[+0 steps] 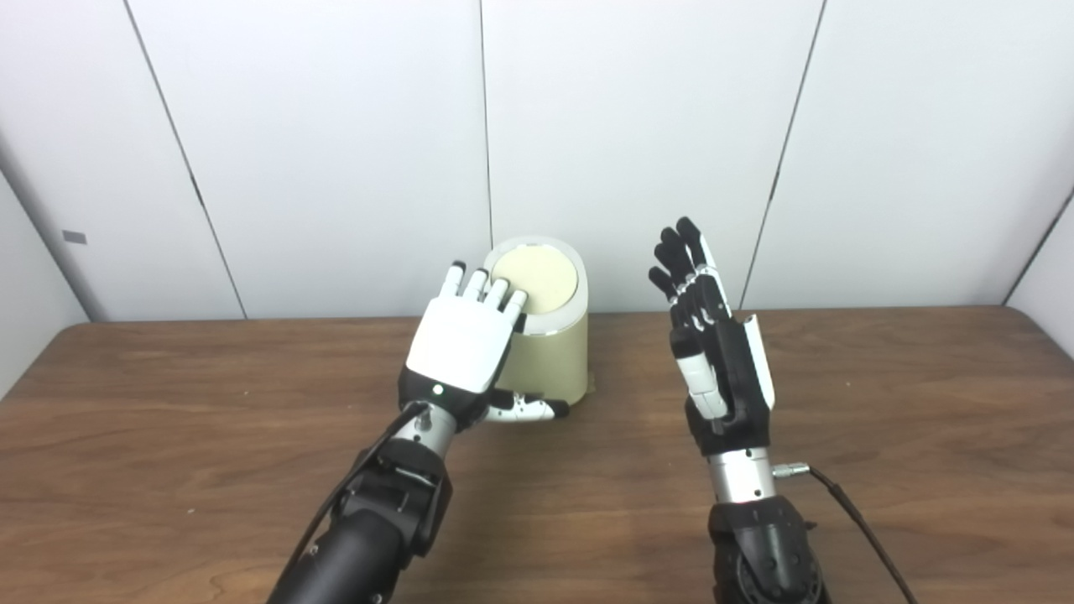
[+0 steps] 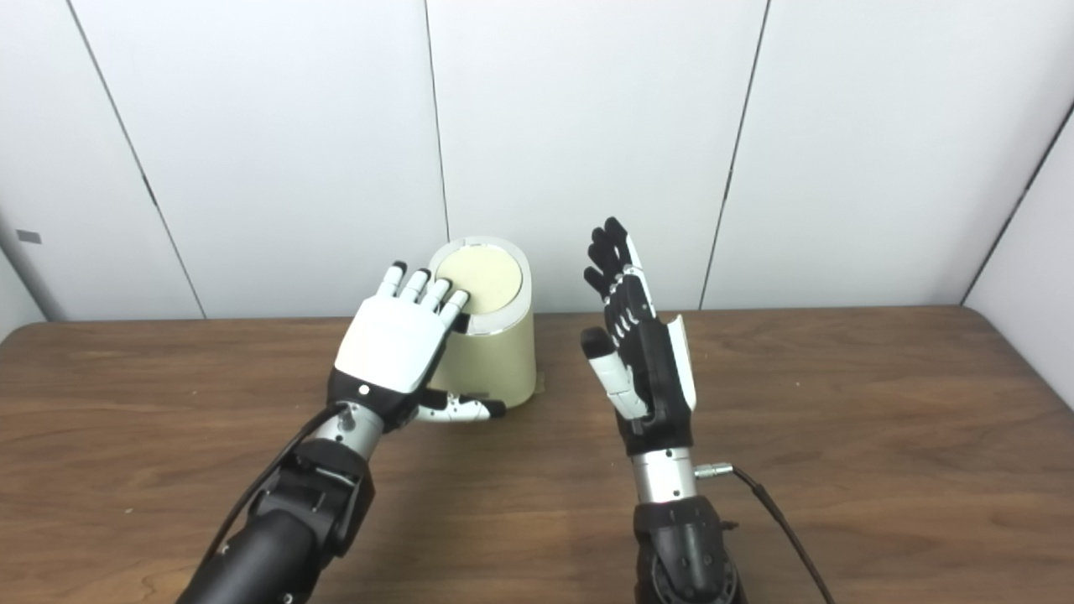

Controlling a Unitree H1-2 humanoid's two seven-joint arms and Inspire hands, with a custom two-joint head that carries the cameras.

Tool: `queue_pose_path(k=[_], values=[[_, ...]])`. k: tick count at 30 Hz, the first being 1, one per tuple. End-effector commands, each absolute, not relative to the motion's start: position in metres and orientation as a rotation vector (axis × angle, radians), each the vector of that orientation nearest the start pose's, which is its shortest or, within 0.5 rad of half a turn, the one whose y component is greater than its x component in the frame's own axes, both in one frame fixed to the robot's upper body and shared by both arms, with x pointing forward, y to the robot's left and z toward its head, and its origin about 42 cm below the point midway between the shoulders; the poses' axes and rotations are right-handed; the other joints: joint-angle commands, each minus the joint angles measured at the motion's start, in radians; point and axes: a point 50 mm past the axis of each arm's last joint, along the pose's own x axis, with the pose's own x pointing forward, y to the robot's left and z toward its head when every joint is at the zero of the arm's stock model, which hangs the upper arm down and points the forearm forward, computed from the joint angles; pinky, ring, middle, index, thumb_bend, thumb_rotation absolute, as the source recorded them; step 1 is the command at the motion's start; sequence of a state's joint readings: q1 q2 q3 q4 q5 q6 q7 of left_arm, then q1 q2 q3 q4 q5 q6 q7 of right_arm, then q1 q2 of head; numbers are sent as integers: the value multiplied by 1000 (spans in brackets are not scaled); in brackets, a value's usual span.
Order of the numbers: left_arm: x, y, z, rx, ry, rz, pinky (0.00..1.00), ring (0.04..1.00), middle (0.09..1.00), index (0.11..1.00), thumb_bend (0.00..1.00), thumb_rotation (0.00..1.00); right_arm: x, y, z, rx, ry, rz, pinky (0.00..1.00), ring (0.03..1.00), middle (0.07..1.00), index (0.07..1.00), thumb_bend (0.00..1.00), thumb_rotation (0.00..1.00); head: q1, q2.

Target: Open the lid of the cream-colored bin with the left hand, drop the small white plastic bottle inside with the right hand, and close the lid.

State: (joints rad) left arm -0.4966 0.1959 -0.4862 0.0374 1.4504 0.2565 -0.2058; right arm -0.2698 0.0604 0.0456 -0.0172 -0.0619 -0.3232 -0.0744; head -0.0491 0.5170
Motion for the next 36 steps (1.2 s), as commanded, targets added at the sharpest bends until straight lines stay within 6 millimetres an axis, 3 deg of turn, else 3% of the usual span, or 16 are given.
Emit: queue_pose_path(k=[1, 8, 13, 19, 22, 23, 26, 29, 32, 34, 36], values=[[407, 122, 239, 1710, -412, -14, 1000, 1000, 1000, 1000, 752, 870, 353, -154, 223, 50, -677, 59, 912, 944, 952, 957, 664, 830, -1, 1], [412, 125, 234, 1683, -372, 16, 1000, 1000, 1000, 1000, 742, 863, 352, -153, 221, 51, -673, 69, 912, 946, 951, 961, 676, 822, -3, 0], [406, 128, 239, 1586, -385, 80, 1000, 1000, 1000, 1000, 719, 829, 352, -155, 221, 63, -673, 70, 903, 945, 951, 958, 664, 810, -4, -3], [381, 127, 267, 1425, -466, 150, 1000, 1000, 1000, 1000, 640, 967, 352, -157, 218, 47, -661, 68, 904, 946, 951, 958, 653, 821, 0, -10], [356, 134, 284, 1234, -589, 210, 1000, 1000, 1000, 1000, 615, 997, 352, -158, 218, 46, -664, 70, 914, 949, 954, 960, 669, 821, 3, -9], [346, 137, 288, 1147, -645, 247, 966, 983, 979, 970, 594, 999, 352, -159, 219, 45, -665, 69, 913, 948, 952, 960, 673, 823, 6, -8], [325, 150, 293, 885, -812, 362, 750, 806, 815, 803, 511, 987, 352, -160, 219, 46, -665, 67, 914, 946, 950, 957, 660, 822, 7, -9], [314, 163, 291, 595, -872, 385, 682, 730, 735, 721, 376, 942, 351, -161, 220, 49, -666, 67, 916, 947, 952, 958, 660, 819, 10, -11], [309, 173, 288, 337, -866, 341, 652, 719, 724, 710, 274, 886, 349, -163, 222, 54, -674, 68, 919, 948, 954, 955, 642, 816, 10, -11], [306, 182, 285, 218, -841, 305, 679, 741, 748, 734, 236, 900, 346, -164, 226, 57, -680, 62, 920, 946, 950, 949, 621, 815, 11, -5], [303, 190, 280, 154, -813, 267, 699, 776, 787, 770, 207, 888, 343, -166, 230, 59, -684, 60, 915, 940, 944, 939, 545, 815, 12, -3]])
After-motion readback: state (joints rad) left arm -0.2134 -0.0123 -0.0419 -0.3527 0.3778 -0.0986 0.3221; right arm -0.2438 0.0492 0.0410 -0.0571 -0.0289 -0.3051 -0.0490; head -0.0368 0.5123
